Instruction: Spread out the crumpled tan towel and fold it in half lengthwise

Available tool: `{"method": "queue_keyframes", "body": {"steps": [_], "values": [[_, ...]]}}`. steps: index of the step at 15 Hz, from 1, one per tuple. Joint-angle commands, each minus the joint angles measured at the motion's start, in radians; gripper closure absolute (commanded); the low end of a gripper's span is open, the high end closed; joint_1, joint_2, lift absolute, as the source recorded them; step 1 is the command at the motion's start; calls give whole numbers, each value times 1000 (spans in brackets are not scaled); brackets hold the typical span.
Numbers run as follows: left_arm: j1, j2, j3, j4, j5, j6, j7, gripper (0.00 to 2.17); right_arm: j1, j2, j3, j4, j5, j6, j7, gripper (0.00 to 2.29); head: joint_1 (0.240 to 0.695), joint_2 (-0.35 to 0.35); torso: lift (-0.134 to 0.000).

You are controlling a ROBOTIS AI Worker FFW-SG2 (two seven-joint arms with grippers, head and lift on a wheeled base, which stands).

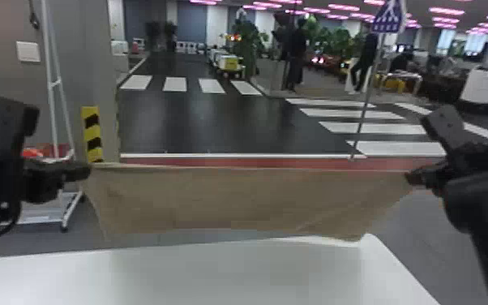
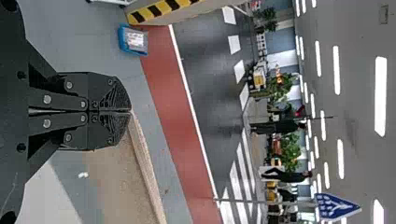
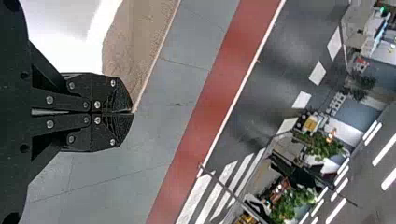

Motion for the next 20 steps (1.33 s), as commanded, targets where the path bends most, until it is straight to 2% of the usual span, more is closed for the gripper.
{"method": "queue_keyframes", "body": {"steps": [1, 2, 3, 4, 5, 6, 7, 8, 9, 10, 12, 14, 17, 20], "values": [[299, 24, 42, -228, 17, -78, -28, 1791, 312, 12, -73, -273, -45, 9, 43, 1180, 393, -219, -125], [447, 22, 79, -336, 18, -137, -40, 1791, 462, 32, -114, -402, -75, 13, 58, 1180, 437, -222, -125], [563, 22, 95, -403, 24, -161, -46, 1791, 574, 55, -170, -479, -144, -6, 67, 1180, 479, -221, -125], [633, 24, 102, -428, 27, -180, -45, 1791, 654, 68, -199, -509, -181, -46, 77, 1180, 532, -216, -125], [719, 24, 139, -446, 53, -259, -52, 1791, 748, 98, -219, -562, -187, -95, 84, 1180, 628, -211, -125], [810, 24, 188, -471, 78, -373, -77, 1791, 853, 127, -228, -635, -187, -122, 90, 1180, 679, -211, -125], [889, 22, 220, -486, 98, -456, -95, 1791, 939, 147, -243, -686, -206, -150, 95, 1183, 695, -208, -125], [972, 24, 240, -500, 113, -532, -103, 1791, 1018, 170, -275, -712, -238, -221, 103, 1187, 695, -203, -125], [1035, 24, 259, -507, 130, -600, -112, 1791, 1064, 194, -306, -727, -264, -276, 118, 1298, 695, -195, -125], [1075, 24, 289, -512, 156, -637, -123, 1791, 1091, 208, -321, -752, -279, -276, 136, 1298, 695, -190, -125], [1138, 24, 354, -526, 202, -701, -161, 1791, 1142, 220, -366, -783, -322, -285, 163, 1298, 695, -181, -125], [1168, 24, 381, -559, 216, -701, -177, 1791, 1148, 234, -406, -798, -359, -297, 167, 1298, 695, -173, -125], [1199, 16, 381, -619, 219, -686, -191, 1791, 1134, 245, -423, -816, -359, -279, 170, 1298, 695, -174, -125], [1193, 16, 368, -629, 205, -664, -203, 1787, 1110, 246, -424, -812, -348, -239, 199, 1298, 695, -191, -125]]}}
